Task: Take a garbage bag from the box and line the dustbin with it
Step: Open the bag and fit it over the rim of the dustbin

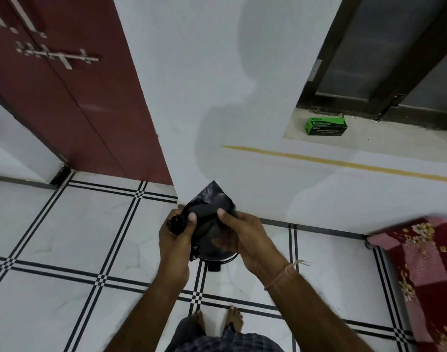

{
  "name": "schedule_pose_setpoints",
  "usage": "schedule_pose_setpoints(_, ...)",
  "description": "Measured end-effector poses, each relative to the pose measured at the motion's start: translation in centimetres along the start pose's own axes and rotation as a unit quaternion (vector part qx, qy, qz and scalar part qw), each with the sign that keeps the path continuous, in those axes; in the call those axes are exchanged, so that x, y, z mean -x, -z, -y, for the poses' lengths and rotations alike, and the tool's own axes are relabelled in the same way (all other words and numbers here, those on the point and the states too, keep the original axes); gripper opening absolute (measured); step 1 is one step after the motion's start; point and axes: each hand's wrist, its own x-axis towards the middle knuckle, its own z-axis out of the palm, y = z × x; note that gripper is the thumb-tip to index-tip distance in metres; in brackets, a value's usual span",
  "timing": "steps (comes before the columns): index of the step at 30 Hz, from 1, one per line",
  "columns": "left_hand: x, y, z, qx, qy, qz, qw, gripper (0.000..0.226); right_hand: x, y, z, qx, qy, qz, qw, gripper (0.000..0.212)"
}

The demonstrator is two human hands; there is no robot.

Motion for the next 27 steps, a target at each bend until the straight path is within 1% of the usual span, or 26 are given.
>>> schedule_pose_setpoints(2,0.3,0.8,0.0,0.006,0.028,-0.014,0.999,0.029,-0.4,-0.4,-0.6,-0.012,0.027,-0.039,0.999,0.03)
schedule_pose_setpoints(3,0.2,1.3,0.1,0.013,0.053,-0.013,0.998,0.03,-0.5,-0.4,-0.7,-0.01,0.046,-0.043,0.998,0.027)
schedule_pose_setpoints(5,0.0,2.2,0.0,0.007,0.092,0.005,0.996,0.038,-0.9,-0.4,-0.7,0.054,0.098,-0.037,0.993,0.026)
schedule_pose_setpoints(6,-0.3,2.7,-0.1,0.0,0.094,0.029,0.995,0.045,-1.0,-0.5,-0.5,0.101,0.126,-0.031,0.986,0.028)
schedule_pose_setpoints(8,-1.0,3.1,-1.3,-0.02,0.08,0.096,0.992,0.053,-1.1,-0.7,0.3,0.181,0.159,-0.025,0.97,0.03)
schedule_pose_setpoints(9,-1.5,3.2,-2.1,-0.023,0.071,0.129,0.989,0.052,-1.2,-1.0,0.7,0.208,0.171,-0.02,0.963,0.03)
schedule_pose_setpoints(11,-2.3,3.4,-3.8,-0.025,0.048,0.179,0.982,0.04,-1.2,-1.9,1.5,0.22,0.184,-0.006,0.958,0.03)
schedule_pose_setpoints(12,-2.8,3.2,-4.6,-0.047,0.02,0.189,0.981,0.033,-1.2,-2.1,2.0,0.21,0.186,-0.001,0.96,0.031)
schedule_pose_setpoints(13,-3.3,3.3,-5.1,-0.07,-0.005,0.194,0.979,0.03,-1.2,-2.6,2.2,0.194,0.188,0.0,0.963,0.031)
schedule_pose_setpoints(14,-3.7,3.6,-5.4,-0.081,-0.024,0.208,0.974,0.035,-1.2,-3.1,2.3,0.177,0.188,-0.007,0.966,0.031)
schedule_pose_setpoints(15,-4.0,4.0,-5.5,-0.082,-0.03,0.232,0.969,0.05,-1.2,-3.6,2.4,0.167,0.188,-0.019,0.968,0.029)
schedule_pose_setpoints(16,-4.2,4.4,-5.4,-0.082,-0.017,0.262,0.961,0.07,-1.2,-4.1,2.4,0.167,0.189,-0.037,0.967,0.028)
schedule_pose_setpoints(17,-4.6,4.7,-5.4,-0.09,0.004,0.288,0.953,0.084,-1.3,-4.5,2.4,0.169,0.188,-0.056,0.966,0.028)
schedule_pose_setpoints(18,-4.6,4.7,-5.1,-0.104,0.01,0.298,0.949,0.086,-1.3,-4.8,2.3,0.171,0.183,-0.063,0.966,0.029)
schedule_pose_setpoints(19,-4.7,4.9,-4.9,-0.117,0.007,0.296,0.948,0.074,-1.3,-5.1,2.2,0.171,0.176,-0.067,0.967,0.029)
schedule_pose_setpoints(21,-4.8,4.7,-4.8,-0.127,-0.017,0.244,0.961,0.034,-1.1,-5.4,2.1,0.165,0.16,-0.074,0.97,0.029)
schedule_pose_setpoints(22,-4.9,4.9,-4.7,-0.12,-0.019,0.219,0.968,0.018,-1.0,-5.4,2.1,0.164,0.151,-0.071,0.972,0.03)
schedule_pose_setpoints(23,-5.0,5.1,-4.6,-0.104,-0.015,0.204,0.973,0.012,-0.9,-5.3,2.0,0.167,0.142,-0.06,0.974,0.032)
schedule_pose_setpoints(25,-4.9,5.4,-4.8,-0.09,0.002,0.208,0.974,0.021,-0.6,-4.7,2.0,0.185,0.118,-0.037,0.975,0.033)
schedule_pose_setpoints(27,-4.8,5.7,-4.9,-0.09,0.035,0.219,0.971,0.025,-0.5,-4.4,1.8,0.197,0.096,-0.032,0.975,0.027)
